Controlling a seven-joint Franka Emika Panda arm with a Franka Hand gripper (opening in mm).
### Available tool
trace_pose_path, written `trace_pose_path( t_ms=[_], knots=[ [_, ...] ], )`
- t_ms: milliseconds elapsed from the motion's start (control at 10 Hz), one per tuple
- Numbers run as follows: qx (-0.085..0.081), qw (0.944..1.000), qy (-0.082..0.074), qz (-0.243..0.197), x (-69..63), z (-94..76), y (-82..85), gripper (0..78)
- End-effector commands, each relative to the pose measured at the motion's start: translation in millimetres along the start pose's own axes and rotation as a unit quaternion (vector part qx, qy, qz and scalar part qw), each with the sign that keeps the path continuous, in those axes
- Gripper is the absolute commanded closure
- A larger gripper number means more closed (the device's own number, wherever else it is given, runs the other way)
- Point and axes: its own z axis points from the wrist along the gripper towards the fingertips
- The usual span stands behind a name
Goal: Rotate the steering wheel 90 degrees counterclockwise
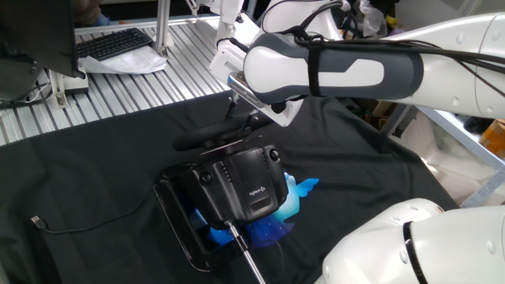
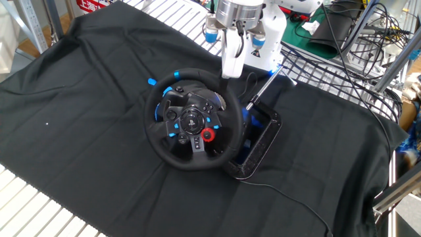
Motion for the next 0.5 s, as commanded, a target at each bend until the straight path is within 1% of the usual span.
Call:
trace_pose_path(
  t_ms=[100,200,300,400,500],
  knots=[
    [-0.007,1.0,-0.005,-0.003,-4.0,1.6,0.1,76.4],
    [-0.011,0.9999,-0.006,0.0,-5.0,2.2,0.0,76.4],
    [-0.018,0.9996,-0.018,0.008,-9.5,4.8,-0.3,76.4],
    [-0.016,0.9996,-0.025,0.003,-12.2,6.3,-0.7,76.4],
    [-0.018,0.9996,-0.024,-0.002,-15.0,7.7,-1.0,76.4]
  ],
)
